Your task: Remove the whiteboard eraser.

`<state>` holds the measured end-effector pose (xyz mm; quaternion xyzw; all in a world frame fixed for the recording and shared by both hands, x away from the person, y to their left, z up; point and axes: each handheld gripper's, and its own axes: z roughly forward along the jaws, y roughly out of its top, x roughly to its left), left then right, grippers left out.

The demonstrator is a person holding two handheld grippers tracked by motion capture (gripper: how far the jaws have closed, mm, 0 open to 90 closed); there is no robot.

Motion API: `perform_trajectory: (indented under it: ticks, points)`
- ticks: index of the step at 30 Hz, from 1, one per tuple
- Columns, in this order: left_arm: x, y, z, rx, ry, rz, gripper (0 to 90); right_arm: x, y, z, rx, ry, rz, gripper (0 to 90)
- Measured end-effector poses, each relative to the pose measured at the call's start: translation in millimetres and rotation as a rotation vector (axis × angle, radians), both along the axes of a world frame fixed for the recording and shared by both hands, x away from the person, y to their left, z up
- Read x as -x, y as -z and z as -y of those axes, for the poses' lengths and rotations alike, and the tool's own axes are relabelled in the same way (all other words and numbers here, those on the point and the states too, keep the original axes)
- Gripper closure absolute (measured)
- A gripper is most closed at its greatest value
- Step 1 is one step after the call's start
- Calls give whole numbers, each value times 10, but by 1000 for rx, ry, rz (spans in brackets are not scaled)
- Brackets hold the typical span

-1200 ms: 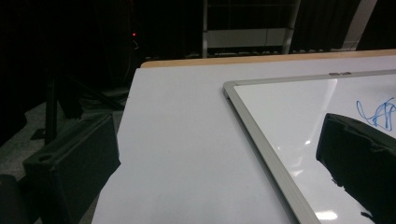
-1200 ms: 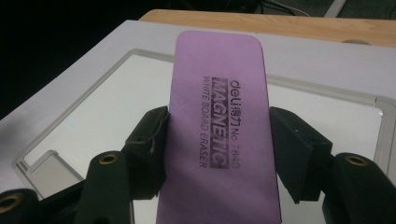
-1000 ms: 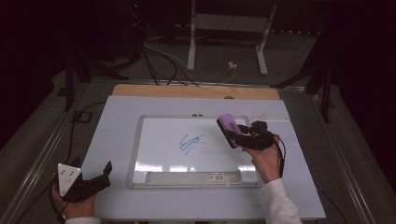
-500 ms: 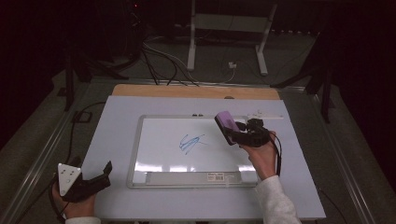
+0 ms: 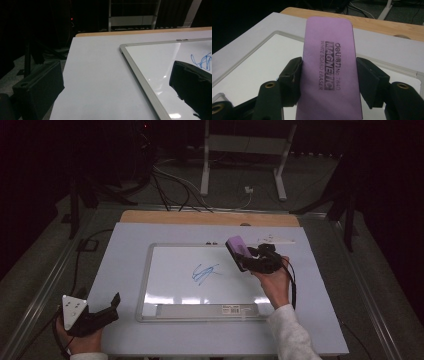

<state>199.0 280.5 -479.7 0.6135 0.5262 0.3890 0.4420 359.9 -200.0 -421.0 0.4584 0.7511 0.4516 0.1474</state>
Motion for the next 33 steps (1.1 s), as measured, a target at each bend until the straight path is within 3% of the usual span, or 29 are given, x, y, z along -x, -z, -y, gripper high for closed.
perform_trajectory:
  ticks: [12,33]
  points:
    - [0,-1,0,-1,-1,0,2,-91,97,-122,45,-12,-8,410]
    - [-3,4,-3,0,-2,-2,2,-187,249,-325,74,-46,-35,410]
